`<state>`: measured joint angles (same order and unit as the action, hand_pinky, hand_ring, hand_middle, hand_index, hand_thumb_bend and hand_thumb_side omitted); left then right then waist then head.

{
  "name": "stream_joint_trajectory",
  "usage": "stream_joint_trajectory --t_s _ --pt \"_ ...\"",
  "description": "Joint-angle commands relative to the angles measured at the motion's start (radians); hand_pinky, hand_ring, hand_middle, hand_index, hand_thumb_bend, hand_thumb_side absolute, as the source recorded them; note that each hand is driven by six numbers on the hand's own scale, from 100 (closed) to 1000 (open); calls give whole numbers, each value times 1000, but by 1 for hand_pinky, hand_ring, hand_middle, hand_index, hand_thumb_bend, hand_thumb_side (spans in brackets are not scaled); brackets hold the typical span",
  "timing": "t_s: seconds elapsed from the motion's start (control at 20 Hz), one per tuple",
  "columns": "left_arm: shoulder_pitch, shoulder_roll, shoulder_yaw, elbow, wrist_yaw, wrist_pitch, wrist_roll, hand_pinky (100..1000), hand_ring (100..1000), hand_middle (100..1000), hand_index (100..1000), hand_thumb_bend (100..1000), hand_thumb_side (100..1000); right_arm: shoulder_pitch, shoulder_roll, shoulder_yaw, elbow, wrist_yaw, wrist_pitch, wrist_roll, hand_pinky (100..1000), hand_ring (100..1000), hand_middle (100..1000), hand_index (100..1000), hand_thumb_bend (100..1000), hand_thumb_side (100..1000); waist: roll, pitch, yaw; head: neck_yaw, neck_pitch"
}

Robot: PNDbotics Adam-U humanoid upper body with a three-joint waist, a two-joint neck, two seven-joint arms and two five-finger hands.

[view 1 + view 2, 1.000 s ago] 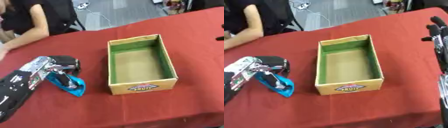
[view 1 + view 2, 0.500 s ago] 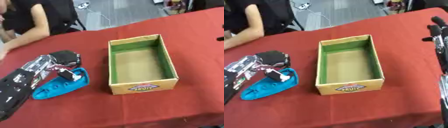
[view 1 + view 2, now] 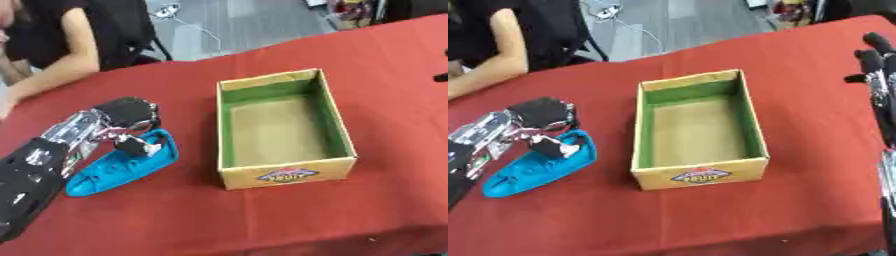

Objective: Pick up objects on the table and place them in the box.

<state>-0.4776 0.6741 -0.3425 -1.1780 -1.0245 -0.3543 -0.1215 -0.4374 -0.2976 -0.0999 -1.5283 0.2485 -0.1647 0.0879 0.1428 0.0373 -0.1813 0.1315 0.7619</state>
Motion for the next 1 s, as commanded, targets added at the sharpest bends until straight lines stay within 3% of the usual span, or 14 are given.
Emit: stream_joint_trajectory --t_s 0.05,0.65,1.0 --pt "-19 23 17 -4 5 16 -10 100 100 100 136 100 473 -13 -4 -2 -20 -1 1 3 676 907 965 1000 454 1000 -8 -13 1 9 -3" --pt "-36 44 20 -29 33 20 -90 100 100 100 102 100 526 -12 -5 -3 -21 0 2 2 676 907 965 1000 453 1000 -7 -16 1 9 -1" --pt "-79 68 17 -78 54 16 -192 100 100 100 101 100 535 -10 -5 -2 -21 1 2 3 676 907 965 1000 453 1000 -4 -21 2 8 1"
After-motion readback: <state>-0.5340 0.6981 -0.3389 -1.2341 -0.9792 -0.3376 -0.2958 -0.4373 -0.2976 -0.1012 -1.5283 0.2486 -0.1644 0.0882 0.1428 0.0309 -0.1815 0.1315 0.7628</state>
